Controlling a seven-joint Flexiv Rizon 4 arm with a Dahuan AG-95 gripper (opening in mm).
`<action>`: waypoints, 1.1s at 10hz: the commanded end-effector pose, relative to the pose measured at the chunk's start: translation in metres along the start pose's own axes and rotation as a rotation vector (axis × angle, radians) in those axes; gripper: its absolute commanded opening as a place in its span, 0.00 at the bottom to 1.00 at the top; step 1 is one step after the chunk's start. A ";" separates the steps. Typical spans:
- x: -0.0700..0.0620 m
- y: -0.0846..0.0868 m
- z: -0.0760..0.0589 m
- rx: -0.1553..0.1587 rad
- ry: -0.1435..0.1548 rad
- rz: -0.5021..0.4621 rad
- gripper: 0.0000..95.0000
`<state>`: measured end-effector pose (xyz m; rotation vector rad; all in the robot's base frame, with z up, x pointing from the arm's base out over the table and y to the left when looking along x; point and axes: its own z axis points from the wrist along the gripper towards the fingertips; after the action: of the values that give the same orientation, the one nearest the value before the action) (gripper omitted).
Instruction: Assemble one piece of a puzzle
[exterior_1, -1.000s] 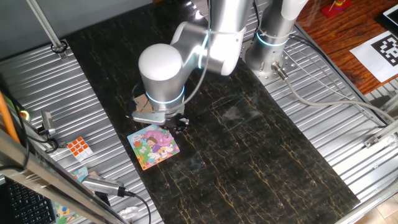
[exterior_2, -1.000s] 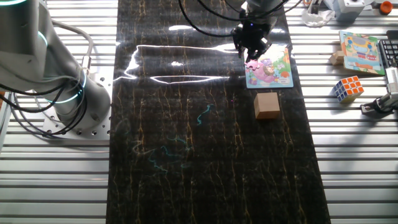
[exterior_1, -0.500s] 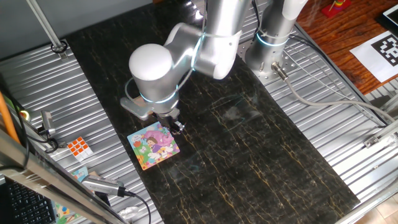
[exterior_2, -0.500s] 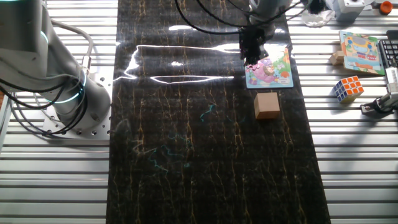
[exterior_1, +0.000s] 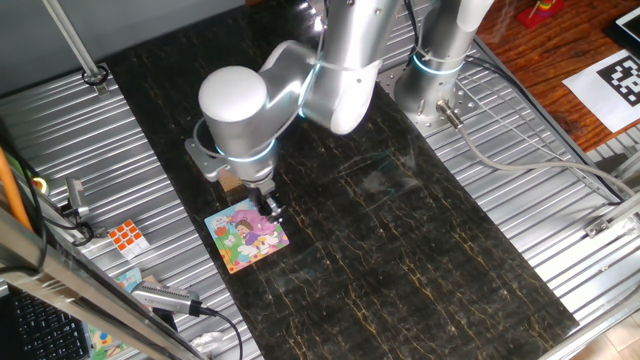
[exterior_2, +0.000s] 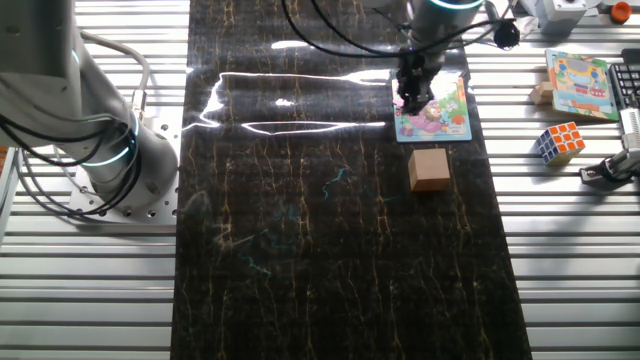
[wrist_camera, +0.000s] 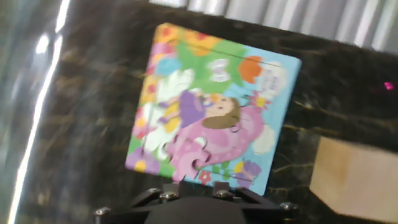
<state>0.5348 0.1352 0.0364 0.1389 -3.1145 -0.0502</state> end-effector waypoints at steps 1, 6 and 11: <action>-0.008 -0.001 0.005 -0.016 -0.023 0.045 0.40; -0.009 0.002 0.008 -0.044 -0.022 0.122 0.40; -0.008 0.008 0.012 -0.061 -0.013 0.189 0.40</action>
<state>0.5422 0.1452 0.0244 -0.1582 -3.1177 -0.1447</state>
